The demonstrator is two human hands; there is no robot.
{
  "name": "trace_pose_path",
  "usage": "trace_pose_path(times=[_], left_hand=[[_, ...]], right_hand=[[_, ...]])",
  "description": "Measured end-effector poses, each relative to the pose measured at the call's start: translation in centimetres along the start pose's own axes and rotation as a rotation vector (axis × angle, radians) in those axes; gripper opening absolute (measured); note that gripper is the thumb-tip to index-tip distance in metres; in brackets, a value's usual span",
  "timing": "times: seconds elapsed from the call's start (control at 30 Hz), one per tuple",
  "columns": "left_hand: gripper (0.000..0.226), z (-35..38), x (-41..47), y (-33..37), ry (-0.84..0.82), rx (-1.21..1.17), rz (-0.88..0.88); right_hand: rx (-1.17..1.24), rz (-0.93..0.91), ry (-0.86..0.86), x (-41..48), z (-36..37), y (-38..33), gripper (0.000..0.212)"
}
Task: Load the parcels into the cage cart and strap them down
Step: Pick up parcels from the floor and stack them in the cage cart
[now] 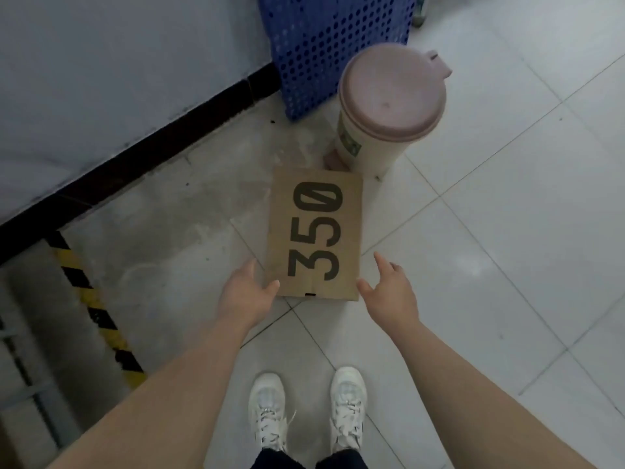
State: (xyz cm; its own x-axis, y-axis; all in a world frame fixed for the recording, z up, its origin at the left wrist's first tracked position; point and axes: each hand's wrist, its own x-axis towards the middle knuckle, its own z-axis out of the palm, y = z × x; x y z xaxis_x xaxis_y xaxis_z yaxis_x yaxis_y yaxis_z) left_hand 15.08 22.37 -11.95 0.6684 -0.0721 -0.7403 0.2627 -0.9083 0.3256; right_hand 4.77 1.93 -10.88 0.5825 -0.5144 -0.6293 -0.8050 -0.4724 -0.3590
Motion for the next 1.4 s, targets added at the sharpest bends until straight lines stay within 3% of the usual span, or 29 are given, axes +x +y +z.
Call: trace_pose_path(times=[0.37, 0.5, 0.7, 0.93, 1.4], left_hand=[[0.104, 10.8, 15.9, -4.2, -0.05, -0.146, -0.061], [0.107, 12.5, 18.2, -5.5, -0.062, -0.305, -0.04], [0.11, 11.3, 16.8, -5.6, -0.036, -0.491, -0.056], [0.109, 5.1, 8.3, -5.5, -0.012, -0.577, -0.114], [0.1, -16.7, -20.2, -1.7, 0.313, -0.746, -0.11]], right_hand=[[0.052, 0.093, -0.073, 13.5, 13.7, 6.0, 0.089], [0.186, 0.094, -0.116, 15.2, 15.4, 6.7, 0.088], [0.227, 0.016, 0.021, 12.4, 14.7, 5.5, 0.078], [0.14, -0.047, 0.067, 5.6, 9.1, 0.1, 0.081], [0.032, -0.433, 0.082, -16.2, -8.5, -16.8, 0.079]])
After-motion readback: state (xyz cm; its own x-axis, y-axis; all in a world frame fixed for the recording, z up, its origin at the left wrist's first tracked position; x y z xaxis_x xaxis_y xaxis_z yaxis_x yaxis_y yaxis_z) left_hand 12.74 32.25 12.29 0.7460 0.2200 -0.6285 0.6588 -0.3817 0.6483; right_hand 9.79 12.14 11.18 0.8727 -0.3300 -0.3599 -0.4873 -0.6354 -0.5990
